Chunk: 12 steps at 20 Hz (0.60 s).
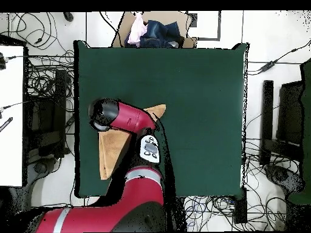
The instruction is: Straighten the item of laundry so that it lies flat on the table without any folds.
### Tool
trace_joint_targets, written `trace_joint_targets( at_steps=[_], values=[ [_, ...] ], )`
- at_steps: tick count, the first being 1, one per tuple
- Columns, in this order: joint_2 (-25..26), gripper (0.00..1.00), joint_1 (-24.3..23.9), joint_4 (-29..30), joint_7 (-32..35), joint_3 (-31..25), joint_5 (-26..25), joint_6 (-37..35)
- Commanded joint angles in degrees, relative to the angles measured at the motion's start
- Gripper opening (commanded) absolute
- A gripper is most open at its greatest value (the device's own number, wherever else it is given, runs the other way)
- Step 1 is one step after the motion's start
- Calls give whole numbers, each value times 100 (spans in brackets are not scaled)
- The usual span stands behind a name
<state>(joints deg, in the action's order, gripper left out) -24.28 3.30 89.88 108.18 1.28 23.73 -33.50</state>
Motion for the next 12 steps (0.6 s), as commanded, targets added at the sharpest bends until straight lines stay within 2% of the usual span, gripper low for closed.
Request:
trace_joint_targets(
  at_steps=[1,5,6,12],
  values=[
    [22,0,-113,561,942,67,-189,-366],
    [4,0,-160,713,906,-78,-122,-34],
    [-22,100,-157,776,924,-114,-91,57],
    [1,100,-77,784,1090,-165,27,214]
  ],
)
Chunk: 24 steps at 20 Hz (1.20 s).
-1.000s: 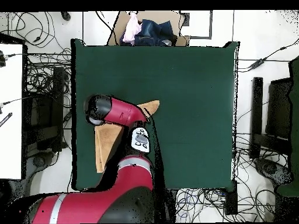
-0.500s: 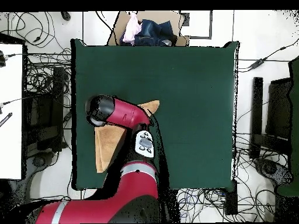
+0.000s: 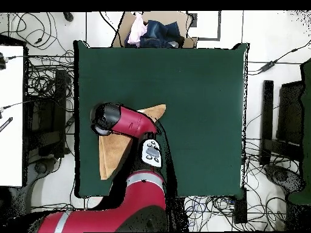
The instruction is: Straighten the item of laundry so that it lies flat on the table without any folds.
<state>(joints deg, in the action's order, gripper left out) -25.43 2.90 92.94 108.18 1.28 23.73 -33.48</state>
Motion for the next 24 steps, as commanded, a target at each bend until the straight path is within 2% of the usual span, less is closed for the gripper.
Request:
trace_joint_targets(
  at_steps=[1,7,16,24],
  values=[
    [127,100,0,463,1150,-151,51,143],
    [269,100,102,530,1364,-344,272,480],
    [695,100,395,222,1621,-462,627,941],
    [593,100,703,454,1754,-590,967,1294]
  ],
)
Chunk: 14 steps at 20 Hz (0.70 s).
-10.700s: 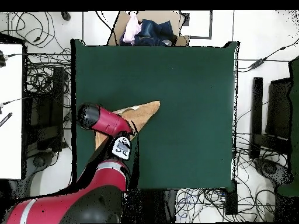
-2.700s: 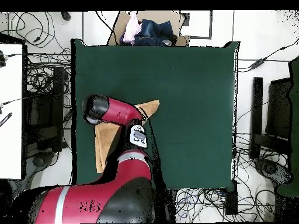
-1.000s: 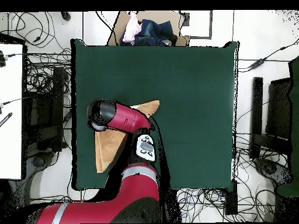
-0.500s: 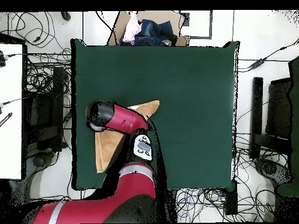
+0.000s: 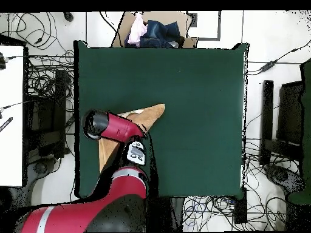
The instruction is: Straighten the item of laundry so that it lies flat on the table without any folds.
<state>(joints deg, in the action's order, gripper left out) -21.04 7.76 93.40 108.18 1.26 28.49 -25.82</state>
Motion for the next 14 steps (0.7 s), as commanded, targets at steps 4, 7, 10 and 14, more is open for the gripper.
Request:
trace_joint_targets(
  at_steps=[4,7,10,14],
  values=[
    [136,100,403,417,1868,-629,705,605],
    [134,100,555,307,1948,-538,853,477],
    [269,100,689,84,1959,-414,973,410],
    [408,100,565,79,1716,-568,1094,638]
  ],
)
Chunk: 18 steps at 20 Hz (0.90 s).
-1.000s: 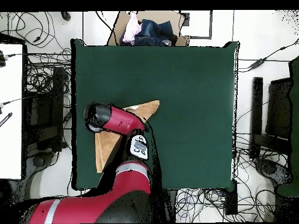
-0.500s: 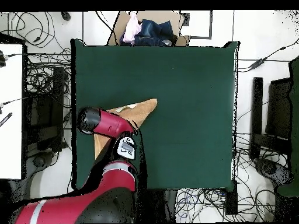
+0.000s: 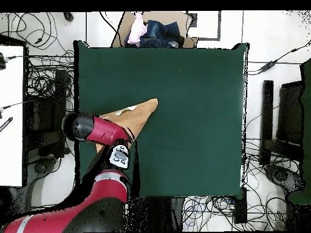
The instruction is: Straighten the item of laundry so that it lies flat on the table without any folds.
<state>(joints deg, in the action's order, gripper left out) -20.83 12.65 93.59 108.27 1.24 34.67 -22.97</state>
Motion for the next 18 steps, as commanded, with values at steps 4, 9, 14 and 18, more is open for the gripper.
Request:
trace_joint_targets(
  at_steps=[4,9,14,18],
  values=[
    [472,100,46,104,1547,-565,492,500],
    [948,100,334,-402,1577,-189,471,432],
    [1174,100,107,-435,1384,-422,463,783],
    [1175,100,27,-407,1335,-476,435,781]
  ],
)
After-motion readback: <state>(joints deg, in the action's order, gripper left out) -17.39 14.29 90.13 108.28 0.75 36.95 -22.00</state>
